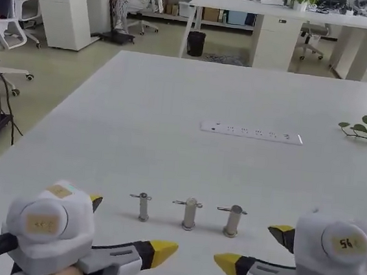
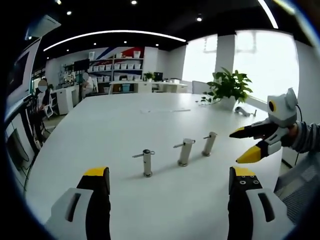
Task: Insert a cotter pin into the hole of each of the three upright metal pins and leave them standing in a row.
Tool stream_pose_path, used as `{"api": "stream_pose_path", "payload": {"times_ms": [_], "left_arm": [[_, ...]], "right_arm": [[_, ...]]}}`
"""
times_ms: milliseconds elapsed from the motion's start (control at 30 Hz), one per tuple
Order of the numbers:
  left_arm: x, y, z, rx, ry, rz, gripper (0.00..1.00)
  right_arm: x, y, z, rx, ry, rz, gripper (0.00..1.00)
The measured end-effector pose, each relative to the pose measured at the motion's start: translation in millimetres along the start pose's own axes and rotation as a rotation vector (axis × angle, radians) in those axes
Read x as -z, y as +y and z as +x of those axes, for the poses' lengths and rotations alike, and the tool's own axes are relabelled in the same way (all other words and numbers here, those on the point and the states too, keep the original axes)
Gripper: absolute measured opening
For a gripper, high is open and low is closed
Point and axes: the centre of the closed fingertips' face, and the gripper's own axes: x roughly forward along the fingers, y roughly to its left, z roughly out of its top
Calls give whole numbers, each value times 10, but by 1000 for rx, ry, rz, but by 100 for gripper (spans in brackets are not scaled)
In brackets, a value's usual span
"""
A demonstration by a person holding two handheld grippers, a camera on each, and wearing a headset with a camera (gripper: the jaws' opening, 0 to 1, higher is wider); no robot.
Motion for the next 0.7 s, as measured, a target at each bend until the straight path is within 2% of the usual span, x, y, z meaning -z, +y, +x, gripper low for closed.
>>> {"api": "stream_pose_path", "payload": {"times_ms": [33,167,267,333,567,700], "left_arm": [[34,-5,9,-1,20,6,99],[15,-11,8,-1,5,-1,99],[27,-4,1,-6,8,-7,99],[26,-5,-3,-9,7,-3,99],[35,5,-1,-13,15,5,99],[23,14,2,-12,4,-8,99]], "right_arm": [[-2,2,-4,4,-7,3,70],[50,-24,7,28,-8,-6,71],[106,-50,13,43,17,-48,70],[91,-61,11,51,12,-71,71],[110,-28,48,40,25,-88,70],[128,-36,55,45,32,-93,70]]}}
